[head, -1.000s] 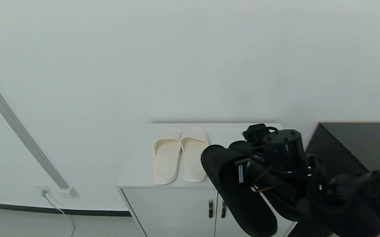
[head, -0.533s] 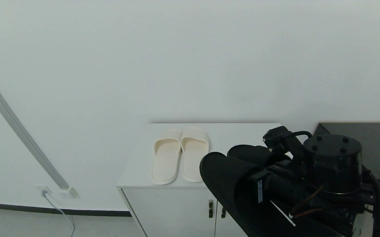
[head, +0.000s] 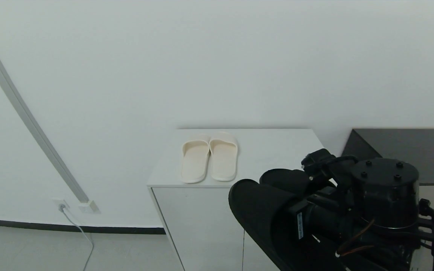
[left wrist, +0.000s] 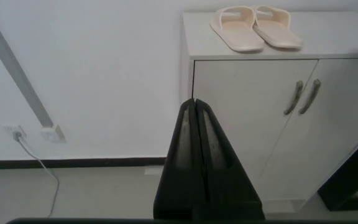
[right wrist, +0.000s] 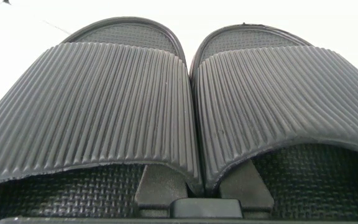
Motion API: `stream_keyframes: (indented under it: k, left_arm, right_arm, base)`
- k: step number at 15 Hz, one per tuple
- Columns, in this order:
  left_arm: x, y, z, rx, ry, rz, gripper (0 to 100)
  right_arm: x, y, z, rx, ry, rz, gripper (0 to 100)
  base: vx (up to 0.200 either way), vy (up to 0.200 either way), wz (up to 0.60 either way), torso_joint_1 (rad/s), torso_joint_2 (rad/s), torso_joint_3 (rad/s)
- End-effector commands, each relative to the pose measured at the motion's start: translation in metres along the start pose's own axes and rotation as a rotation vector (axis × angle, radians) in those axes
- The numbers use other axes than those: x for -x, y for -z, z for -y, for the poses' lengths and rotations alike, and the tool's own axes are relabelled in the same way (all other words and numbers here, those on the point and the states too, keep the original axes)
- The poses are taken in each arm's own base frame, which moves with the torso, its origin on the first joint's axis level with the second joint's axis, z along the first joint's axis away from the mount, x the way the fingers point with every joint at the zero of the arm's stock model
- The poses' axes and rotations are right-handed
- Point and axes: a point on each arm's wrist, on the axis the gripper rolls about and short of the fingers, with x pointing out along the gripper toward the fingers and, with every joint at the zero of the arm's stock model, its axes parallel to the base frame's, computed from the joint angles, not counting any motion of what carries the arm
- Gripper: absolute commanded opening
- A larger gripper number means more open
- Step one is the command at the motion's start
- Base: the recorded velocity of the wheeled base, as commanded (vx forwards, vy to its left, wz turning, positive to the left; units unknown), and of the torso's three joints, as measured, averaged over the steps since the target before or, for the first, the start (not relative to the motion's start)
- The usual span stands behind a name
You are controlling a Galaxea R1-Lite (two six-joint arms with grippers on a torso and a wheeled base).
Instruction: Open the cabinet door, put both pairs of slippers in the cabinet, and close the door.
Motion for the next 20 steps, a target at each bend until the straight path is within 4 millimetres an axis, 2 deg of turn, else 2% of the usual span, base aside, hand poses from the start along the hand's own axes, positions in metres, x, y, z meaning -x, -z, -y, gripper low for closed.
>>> stream_keyframes:
  k: [1, 19, 20]
  left_arm:
    - [0.000, 0.000, 0.000, 0.001, 0.000, -0.002, 0]
    - [0.000, 0.000, 0.000, 0.001, 0.000, -0.002, 0]
    - [0.000, 0.000, 0.000, 0.000, 0.000, -0.002, 100]
  right_arm:
    - [0.001, 0.004, 0.001, 0.009, -0.001, -0.016, 0]
    - [-0.001, 0.016, 0.001, 0.017, -0.012, -0.060, 0]
    - [0.000, 0.016, -0.001, 0.019, -0.020, -0.059, 0]
  base:
    - [0.000, 0.000, 0.00, 0.000, 0.00, 0.000]
    - [0.000, 0.000, 0.00, 0.000, 0.00, 0.000]
    - [0.000, 0.000, 0.00, 0.000, 0.00, 0.000]
